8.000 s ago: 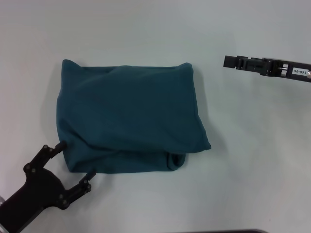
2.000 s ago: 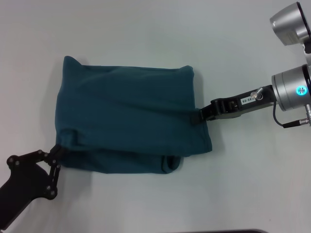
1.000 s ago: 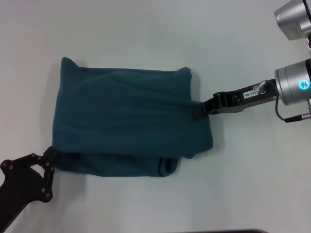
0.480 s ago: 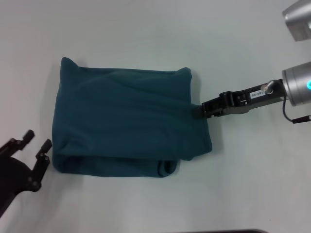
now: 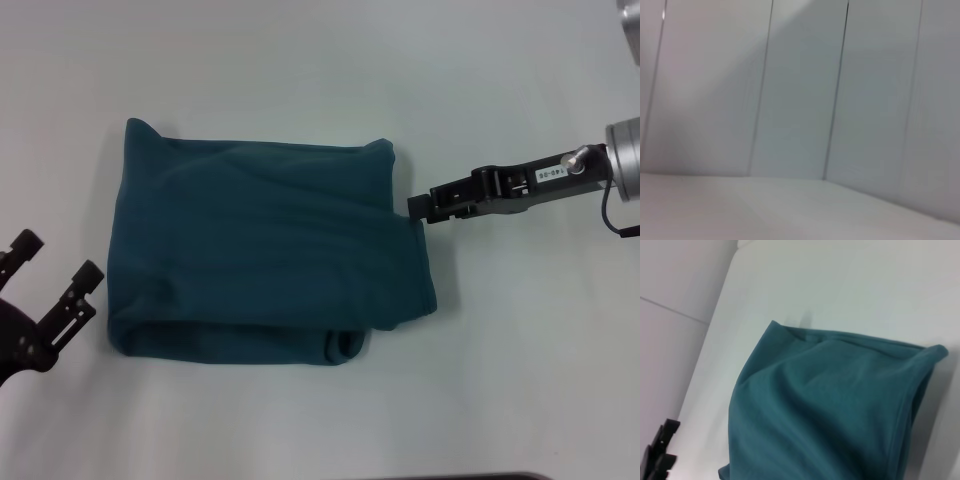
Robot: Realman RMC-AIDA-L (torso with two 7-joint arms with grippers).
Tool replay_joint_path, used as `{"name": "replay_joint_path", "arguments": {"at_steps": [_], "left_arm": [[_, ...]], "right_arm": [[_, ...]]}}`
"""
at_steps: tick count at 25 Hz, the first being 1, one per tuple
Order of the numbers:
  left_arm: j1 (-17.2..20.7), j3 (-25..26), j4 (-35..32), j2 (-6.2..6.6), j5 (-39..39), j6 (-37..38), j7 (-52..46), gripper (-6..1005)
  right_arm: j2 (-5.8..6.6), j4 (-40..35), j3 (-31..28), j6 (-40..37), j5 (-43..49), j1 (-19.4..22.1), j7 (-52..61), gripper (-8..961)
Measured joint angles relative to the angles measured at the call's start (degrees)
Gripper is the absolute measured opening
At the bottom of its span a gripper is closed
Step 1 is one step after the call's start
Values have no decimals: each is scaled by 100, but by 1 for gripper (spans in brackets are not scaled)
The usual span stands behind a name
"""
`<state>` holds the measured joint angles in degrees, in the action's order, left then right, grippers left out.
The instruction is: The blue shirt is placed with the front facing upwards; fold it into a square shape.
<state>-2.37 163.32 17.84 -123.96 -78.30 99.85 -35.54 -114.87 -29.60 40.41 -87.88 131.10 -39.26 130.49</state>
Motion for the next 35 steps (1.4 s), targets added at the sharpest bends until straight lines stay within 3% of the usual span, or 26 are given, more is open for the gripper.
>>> {"name": "replay_joint_path", "arguments": {"at_steps": [5,15,20,21,26,35], "left_arm": [[-57,-174,161,-13,63,75,-570,758],[-249,-293,941,-9,446,194,-2388,762],[-406,-293,1675,3,436,486,-4159,761],[-406,-293,1675,3,436,486,-4159,761],[-594,-325,2232,3,454,631,-5066,759],[-1118,-378,2863,45,787,739,-6376,757]], "right_arm": [[-26,-2,15,45,15,-56,-38,453],[-43,-2,20,150,1,-82,-126,454],[-137,-24,-23,226,-68,-91,-686,454],[-158,-49,-43,233,-177,-84,-928,454],[-174,-79,-50,644,-710,12,-1330,509],[-257,-73,20,898,-751,-150,-993,671]]}}
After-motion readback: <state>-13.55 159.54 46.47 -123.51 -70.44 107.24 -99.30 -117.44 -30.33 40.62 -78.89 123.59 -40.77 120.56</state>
